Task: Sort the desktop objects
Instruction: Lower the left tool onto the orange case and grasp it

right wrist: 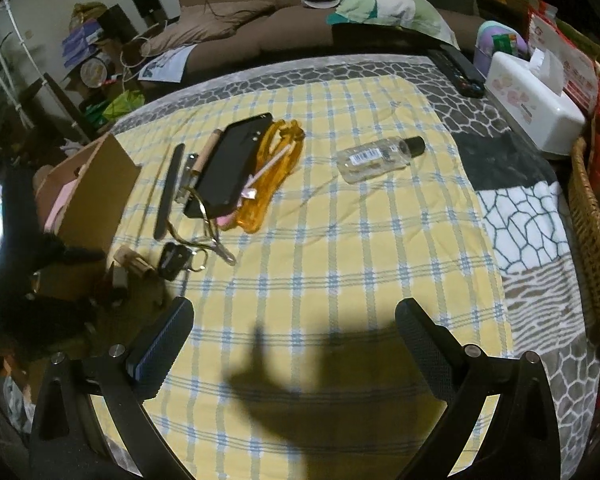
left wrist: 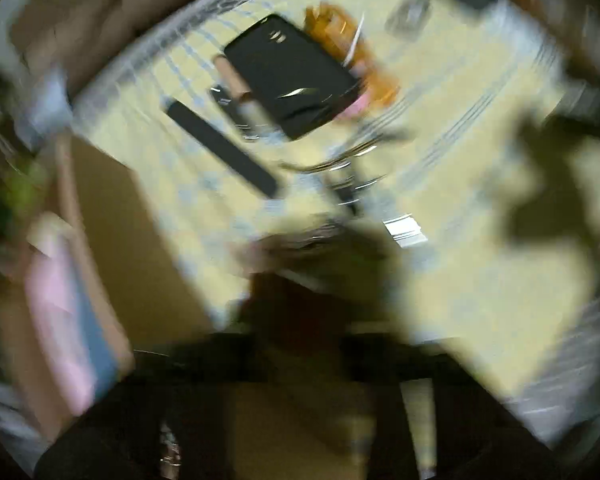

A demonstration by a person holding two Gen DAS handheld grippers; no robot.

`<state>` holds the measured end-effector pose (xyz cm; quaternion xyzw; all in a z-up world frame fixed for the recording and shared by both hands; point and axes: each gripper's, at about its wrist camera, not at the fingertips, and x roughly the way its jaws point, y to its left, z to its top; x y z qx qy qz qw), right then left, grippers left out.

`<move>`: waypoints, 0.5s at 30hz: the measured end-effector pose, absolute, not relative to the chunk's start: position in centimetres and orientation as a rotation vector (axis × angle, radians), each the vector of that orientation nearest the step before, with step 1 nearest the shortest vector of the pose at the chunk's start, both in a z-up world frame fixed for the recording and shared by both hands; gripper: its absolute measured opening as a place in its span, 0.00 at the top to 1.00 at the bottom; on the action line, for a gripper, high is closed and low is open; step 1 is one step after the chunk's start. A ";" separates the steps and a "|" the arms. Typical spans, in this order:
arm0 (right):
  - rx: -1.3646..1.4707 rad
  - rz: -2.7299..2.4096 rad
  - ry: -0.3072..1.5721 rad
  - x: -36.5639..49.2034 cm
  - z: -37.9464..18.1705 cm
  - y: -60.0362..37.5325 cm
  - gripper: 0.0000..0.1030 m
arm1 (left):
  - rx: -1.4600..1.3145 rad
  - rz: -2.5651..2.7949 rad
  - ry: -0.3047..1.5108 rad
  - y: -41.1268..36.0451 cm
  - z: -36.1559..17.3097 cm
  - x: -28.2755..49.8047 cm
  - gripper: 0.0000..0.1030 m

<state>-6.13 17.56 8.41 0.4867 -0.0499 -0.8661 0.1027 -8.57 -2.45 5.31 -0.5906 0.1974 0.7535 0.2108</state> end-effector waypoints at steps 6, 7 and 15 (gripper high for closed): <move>1.371 -2.544 -0.186 -5.9 10.0 16.3 0.00 | -1.644 2.127 0.416 -4.5 6.5 -7.1 0.88; 1.367 -2.540 -0.181 -5.8 10.1 16.0 0.00 | -1.643 2.148 0.430 -4.8 6.6 -7.2 0.80; 1.384 -2.533 -0.156 -5.9 9.7 15.4 0.00 | -1.654 2.121 0.579 -2.5 5.8 -7.2 0.40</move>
